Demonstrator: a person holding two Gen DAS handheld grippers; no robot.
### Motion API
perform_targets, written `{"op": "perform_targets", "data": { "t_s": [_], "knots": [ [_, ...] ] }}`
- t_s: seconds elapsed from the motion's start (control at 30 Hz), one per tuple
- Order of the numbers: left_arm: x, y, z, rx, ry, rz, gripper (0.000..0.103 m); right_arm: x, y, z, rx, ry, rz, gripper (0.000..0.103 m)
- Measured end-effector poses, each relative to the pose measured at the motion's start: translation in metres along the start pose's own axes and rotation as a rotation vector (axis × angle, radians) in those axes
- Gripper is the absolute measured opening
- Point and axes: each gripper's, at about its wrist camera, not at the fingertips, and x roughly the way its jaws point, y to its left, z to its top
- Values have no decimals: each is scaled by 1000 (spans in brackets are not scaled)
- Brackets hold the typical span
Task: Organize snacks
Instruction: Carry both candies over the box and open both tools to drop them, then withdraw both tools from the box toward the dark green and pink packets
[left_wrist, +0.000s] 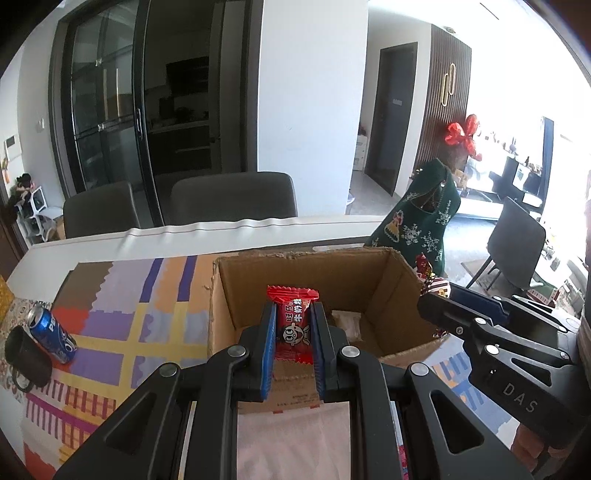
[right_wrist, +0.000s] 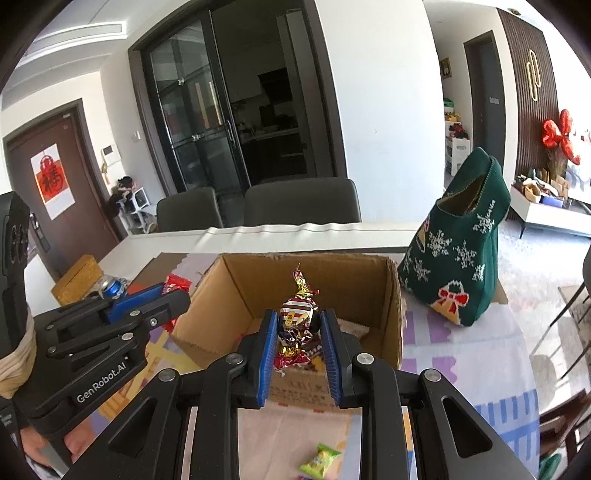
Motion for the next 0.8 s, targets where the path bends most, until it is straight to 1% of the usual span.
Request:
{"op": "perform_targets", "data": {
  "t_s": [0.27, 0.3, 0.33, 0.37, 0.4, 0.43, 0.47, 0.5, 0.53, 0.63, 0.7, 0.8],
  "knots": [
    [22, 4, 6, -13, 41, 2, 19, 17, 0, 7, -11, 17, -4, 25],
    [24, 5, 7, -19, 50, 5, 21, 20, -1, 8, -13, 22, -6, 25],
    [26, 6, 8, -24, 58, 10, 34, 22, -1, 8, -13, 24, -8, 25],
    [26, 6, 8, -28, 64, 16, 43, 24, -1, 9, -14, 28, -13, 25],
    [25, 7, 8, -35, 60, 24, 55, 25, -2, 10, -13, 25, -23, 29],
    [23, 8, 7, -39, 53, 34, 57, 26, -3, 10, -7, 25, -36, 36],
    [19, 8, 6, -37, 48, 45, 57, 26, -4, 10, 0, 32, -44, 52],
    [17, 7, 5, -32, 47, 50, 57, 26, -5, 10, 10, 37, -46, 56],
    [16, 8, 5, -31, 49, 56, 61, 24, -6, 8, 14, 30, -44, 56],
    [8, 9, -1, -33, 52, 81, 64, 19, -4, 4, -4, 30, -64, 56],
    [2, 10, -6, -37, 54, 95, 67, 15, -4, 1, 2, 36, -62, 56],
    [-7, 10, -16, -38, 59, 106, 68, 8, -4, -7, 13, 49, -70, 56]
  ]
}}
